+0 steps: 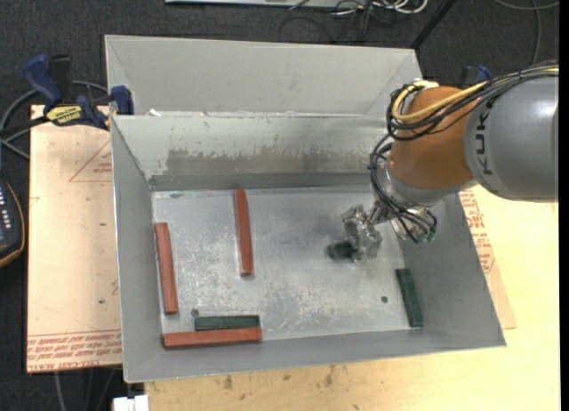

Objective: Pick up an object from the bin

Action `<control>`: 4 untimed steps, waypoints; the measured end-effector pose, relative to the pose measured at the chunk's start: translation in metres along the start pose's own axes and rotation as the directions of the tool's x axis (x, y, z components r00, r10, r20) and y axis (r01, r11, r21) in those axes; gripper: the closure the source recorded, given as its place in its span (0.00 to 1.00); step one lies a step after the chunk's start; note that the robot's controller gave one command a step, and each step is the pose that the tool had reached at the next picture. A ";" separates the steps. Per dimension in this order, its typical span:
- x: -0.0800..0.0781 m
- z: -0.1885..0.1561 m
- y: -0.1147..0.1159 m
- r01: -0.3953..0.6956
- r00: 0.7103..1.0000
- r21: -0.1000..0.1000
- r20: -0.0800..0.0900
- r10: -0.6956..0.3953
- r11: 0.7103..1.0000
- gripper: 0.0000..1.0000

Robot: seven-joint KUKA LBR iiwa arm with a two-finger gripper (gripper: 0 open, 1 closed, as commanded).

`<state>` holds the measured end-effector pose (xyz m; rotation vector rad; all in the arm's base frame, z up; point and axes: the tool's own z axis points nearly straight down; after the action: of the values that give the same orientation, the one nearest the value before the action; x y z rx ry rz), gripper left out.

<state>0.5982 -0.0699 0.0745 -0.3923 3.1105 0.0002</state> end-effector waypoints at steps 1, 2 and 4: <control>0.019 -0.120 -0.014 0.015 1.000 0.003 0.004 -0.015 1.000 1.00; 0.020 -0.115 -0.013 0.016 1.000 -0.001 -0.003 -0.016 1.000 0.00; -0.027 0.004 -0.022 0.170 0.985 -0.001 -0.003 -0.170 0.985 1.00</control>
Offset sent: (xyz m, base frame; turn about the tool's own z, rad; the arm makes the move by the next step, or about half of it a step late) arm -0.0183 -0.0179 0.1147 -0.0186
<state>0.6296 -0.0842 0.0709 -0.6564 3.0688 0.0005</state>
